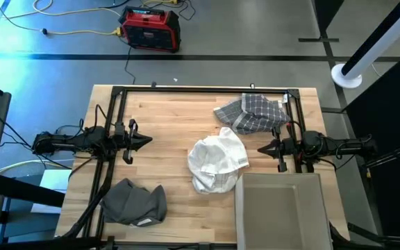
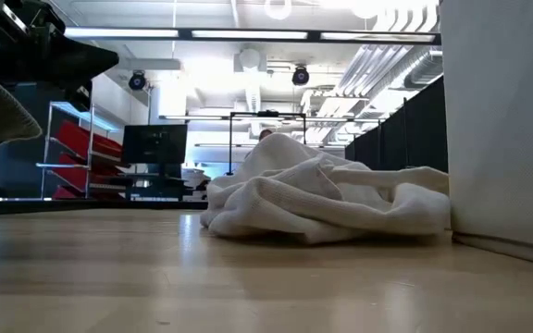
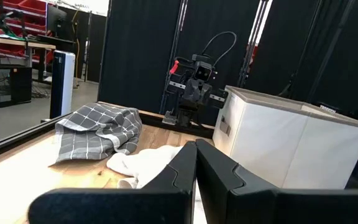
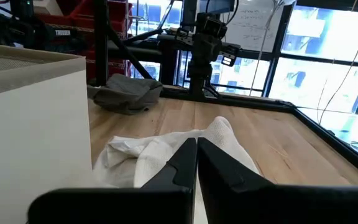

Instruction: Fold towel

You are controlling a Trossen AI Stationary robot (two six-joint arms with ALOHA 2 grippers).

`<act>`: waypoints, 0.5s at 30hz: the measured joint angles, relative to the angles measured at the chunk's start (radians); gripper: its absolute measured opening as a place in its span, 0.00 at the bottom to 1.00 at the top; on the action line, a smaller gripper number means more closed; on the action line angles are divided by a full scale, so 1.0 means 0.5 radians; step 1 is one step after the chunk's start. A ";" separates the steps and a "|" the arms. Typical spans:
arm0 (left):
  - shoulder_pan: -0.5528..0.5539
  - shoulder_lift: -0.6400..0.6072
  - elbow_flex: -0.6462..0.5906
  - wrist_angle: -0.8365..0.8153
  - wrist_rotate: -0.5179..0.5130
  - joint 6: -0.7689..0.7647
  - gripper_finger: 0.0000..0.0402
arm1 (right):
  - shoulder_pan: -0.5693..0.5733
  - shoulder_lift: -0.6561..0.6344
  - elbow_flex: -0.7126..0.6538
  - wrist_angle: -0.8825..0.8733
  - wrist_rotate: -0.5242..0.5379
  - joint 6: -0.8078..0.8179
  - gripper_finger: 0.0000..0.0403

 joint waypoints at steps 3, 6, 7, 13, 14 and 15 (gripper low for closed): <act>0.000 -0.001 0.000 0.000 0.000 0.000 0.00 | 0.000 0.000 -0.001 0.000 0.000 0.000 0.00; 0.000 0.000 0.000 0.000 0.000 0.000 0.00 | -0.001 0.000 0.000 0.005 0.020 -0.012 0.00; 0.000 0.000 0.001 0.000 0.000 0.000 0.00 | -0.001 0.000 0.000 0.007 0.029 -0.018 0.00; 0.000 0.000 0.000 -0.001 0.000 0.000 0.00 | -0.003 0.001 0.000 0.020 0.082 -0.051 0.00; 0.000 0.000 0.000 0.000 0.000 0.000 0.00 | -0.003 0.001 0.001 0.025 0.090 -0.043 0.00; 0.000 0.000 0.000 0.009 -0.001 0.000 0.00 | -0.002 0.001 0.007 0.036 0.089 0.033 0.00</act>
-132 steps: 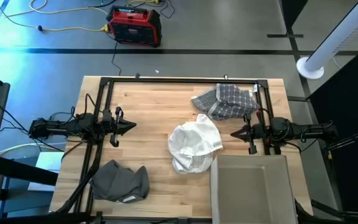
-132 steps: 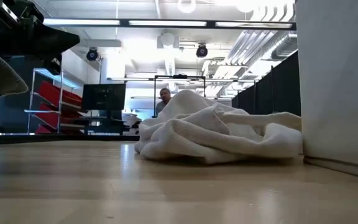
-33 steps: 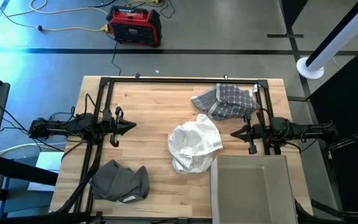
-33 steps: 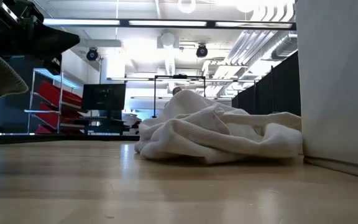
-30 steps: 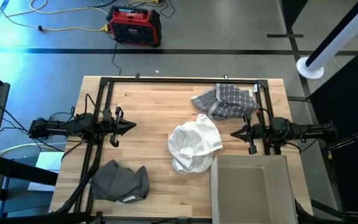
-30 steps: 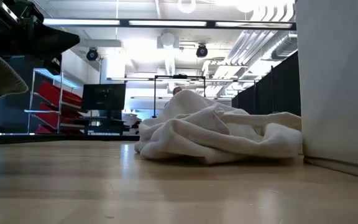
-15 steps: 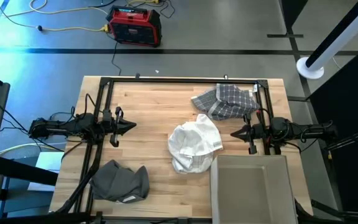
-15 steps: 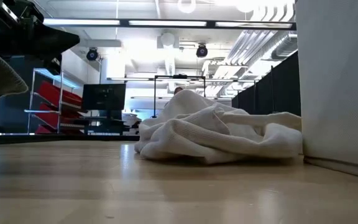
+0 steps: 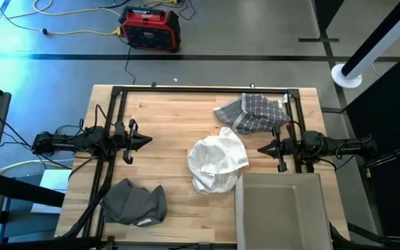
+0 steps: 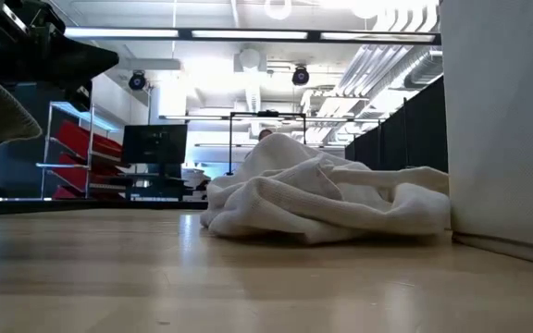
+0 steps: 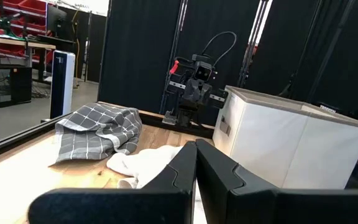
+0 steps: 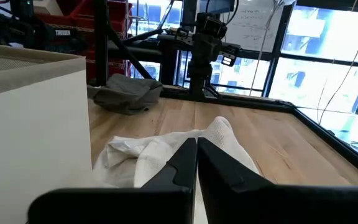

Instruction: Fold towel

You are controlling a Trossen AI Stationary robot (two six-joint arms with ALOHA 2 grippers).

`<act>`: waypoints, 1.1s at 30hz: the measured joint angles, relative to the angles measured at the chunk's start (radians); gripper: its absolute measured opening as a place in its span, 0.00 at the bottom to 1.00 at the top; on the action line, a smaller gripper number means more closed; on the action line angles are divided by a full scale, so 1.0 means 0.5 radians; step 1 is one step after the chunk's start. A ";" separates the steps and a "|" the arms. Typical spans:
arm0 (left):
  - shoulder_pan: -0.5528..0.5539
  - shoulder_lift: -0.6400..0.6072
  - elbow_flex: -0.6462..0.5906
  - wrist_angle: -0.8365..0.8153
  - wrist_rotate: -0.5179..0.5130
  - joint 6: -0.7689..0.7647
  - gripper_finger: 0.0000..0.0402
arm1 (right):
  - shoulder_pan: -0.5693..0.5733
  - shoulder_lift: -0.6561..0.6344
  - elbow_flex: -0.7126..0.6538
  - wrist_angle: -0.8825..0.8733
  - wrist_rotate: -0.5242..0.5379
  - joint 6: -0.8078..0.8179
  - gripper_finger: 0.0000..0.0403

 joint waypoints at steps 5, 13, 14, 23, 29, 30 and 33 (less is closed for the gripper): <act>0.000 0.000 0.000 0.059 -0.008 0.000 0.00 | 0.000 0.002 0.166 0.007 0.084 0.496 0.00; 0.000 0.000 0.002 0.295 -0.072 -0.049 0.00 | 0.000 0.034 0.661 -0.231 0.148 0.344 0.00; 0.000 0.000 0.013 0.321 -0.073 -0.063 0.00 | 0.000 0.058 0.746 -0.286 0.158 0.335 0.00; 0.000 0.241 0.369 0.322 -0.148 -0.010 0.00 | 0.000 0.516 1.622 -0.644 0.196 0.189 0.00; 0.000 0.627 0.837 0.170 -0.178 0.270 0.00 | 0.000 0.908 2.159 -0.867 0.228 0.003 0.00; 0.000 0.698 0.932 0.114 -0.182 0.290 0.00 | 0.000 0.962 2.215 -0.883 0.227 -0.039 0.00; 0.000 0.916 1.221 -0.060 -0.195 0.326 0.00 | 0.000 1.092 2.323 -0.903 0.228 -0.086 0.00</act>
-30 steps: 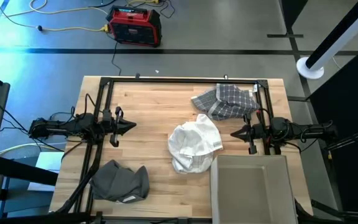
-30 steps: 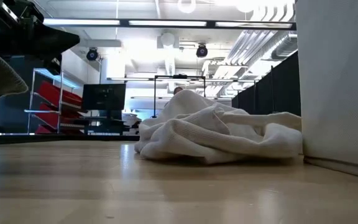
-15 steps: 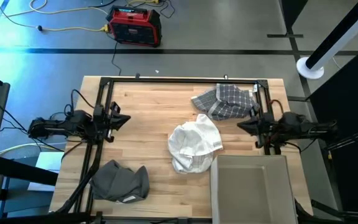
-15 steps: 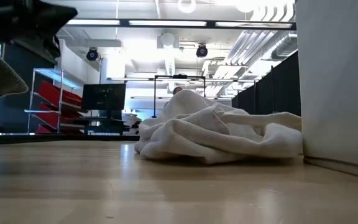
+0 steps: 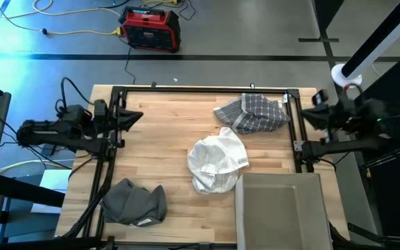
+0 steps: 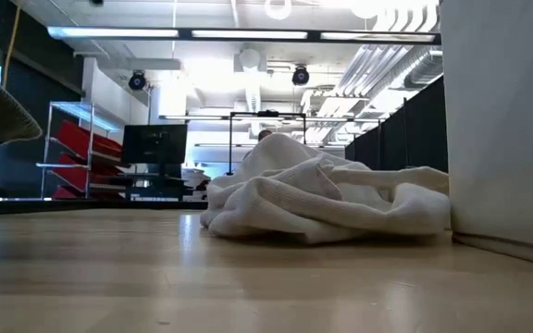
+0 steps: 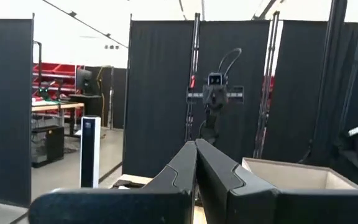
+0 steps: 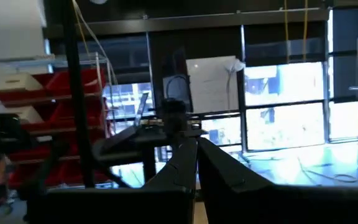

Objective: Fold towel
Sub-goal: Move the laundry organizer to the top center of the table

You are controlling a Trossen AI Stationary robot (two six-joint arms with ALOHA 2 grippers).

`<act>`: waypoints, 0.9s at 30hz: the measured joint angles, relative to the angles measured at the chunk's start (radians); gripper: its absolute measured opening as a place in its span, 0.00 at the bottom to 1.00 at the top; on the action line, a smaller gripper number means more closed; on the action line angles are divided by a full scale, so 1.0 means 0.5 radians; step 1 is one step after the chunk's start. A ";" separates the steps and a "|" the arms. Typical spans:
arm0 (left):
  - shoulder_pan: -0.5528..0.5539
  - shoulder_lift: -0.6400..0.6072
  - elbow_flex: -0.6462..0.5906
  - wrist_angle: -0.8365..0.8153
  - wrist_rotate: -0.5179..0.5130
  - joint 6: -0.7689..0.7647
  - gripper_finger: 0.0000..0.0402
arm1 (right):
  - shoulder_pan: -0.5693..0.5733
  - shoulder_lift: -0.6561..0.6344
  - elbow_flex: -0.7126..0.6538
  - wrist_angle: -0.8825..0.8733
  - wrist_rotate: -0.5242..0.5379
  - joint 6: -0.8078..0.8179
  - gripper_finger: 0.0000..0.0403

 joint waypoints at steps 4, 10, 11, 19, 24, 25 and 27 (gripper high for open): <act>0.000 0.291 0.385 -0.231 -0.017 0.049 0.00 | 0.000 0.101 0.036 0.004 -0.013 0.018 0.00; 0.000 0.687 0.775 -0.352 -0.017 0.044 0.00 | 0.001 0.153 0.038 -0.017 -0.128 0.190 0.00; 0.000 0.740 0.815 -0.340 -0.010 -0.001 0.00 | 0.001 0.153 0.038 -0.023 -0.129 0.185 0.00; -0.001 0.967 0.893 -0.038 0.119 -0.417 0.00 | 0.001 0.151 0.038 -0.050 -0.131 0.291 0.00; -0.001 1.117 0.895 0.332 0.318 -0.367 0.00 | 0.001 0.150 0.038 -0.083 -0.132 0.382 0.00; -0.001 1.157 0.895 0.391 0.365 -0.374 0.00 | 0.001 0.150 0.038 -0.090 -0.132 0.400 0.00; -0.003 1.261 0.897 0.511 0.408 -0.362 0.00 | 0.001 0.151 0.038 -0.099 -0.132 0.395 0.00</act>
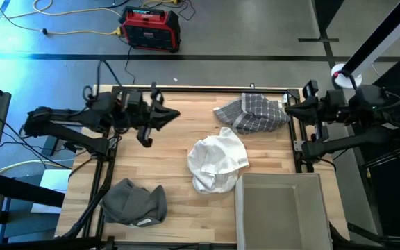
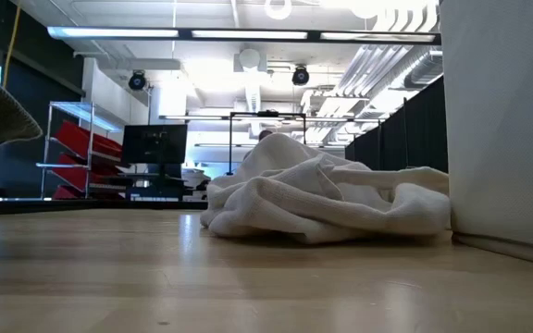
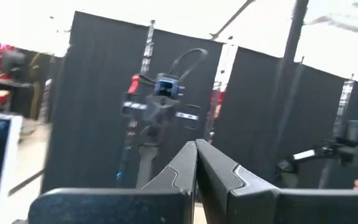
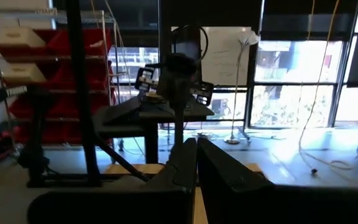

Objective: Fold towel
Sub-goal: Move the laundry organizer to the top center of the table

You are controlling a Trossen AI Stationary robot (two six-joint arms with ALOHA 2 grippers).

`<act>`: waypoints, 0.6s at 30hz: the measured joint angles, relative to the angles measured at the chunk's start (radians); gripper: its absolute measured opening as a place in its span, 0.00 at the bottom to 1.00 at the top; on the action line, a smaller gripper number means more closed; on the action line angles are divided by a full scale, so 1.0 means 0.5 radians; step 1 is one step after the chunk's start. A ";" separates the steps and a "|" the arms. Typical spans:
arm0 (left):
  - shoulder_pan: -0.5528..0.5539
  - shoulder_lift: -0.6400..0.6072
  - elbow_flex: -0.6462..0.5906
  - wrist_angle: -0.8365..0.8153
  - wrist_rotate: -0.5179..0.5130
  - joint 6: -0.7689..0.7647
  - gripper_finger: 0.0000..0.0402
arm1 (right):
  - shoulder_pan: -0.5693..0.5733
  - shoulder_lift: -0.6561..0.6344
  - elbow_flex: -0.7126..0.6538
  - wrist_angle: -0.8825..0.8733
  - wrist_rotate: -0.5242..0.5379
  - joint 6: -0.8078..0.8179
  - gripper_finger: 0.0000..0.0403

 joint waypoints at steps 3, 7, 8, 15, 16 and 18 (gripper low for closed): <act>-0.008 0.190 0.008 0.154 0.006 0.017 0.00 | 0.000 -0.001 0.000 -0.030 0.000 -0.047 0.00; -0.019 0.443 0.019 0.360 0.015 0.039 0.00 | 0.000 0.003 0.000 -0.099 0.056 -0.123 0.00; -0.022 0.506 0.022 0.411 0.017 0.045 0.00 | 0.000 0.003 0.000 -0.144 0.060 -0.131 0.00; -0.070 0.930 0.332 0.339 0.206 0.319 0.01 | 0.000 -0.001 0.000 -0.439 0.114 -0.070 0.00; -0.079 0.982 0.395 0.240 0.228 0.338 0.02 | 0.000 -0.001 0.000 -0.471 0.114 -0.056 0.00; -0.082 1.068 0.533 -0.058 0.256 0.417 0.05 | 0.000 0.000 0.000 -0.532 0.114 -0.019 0.00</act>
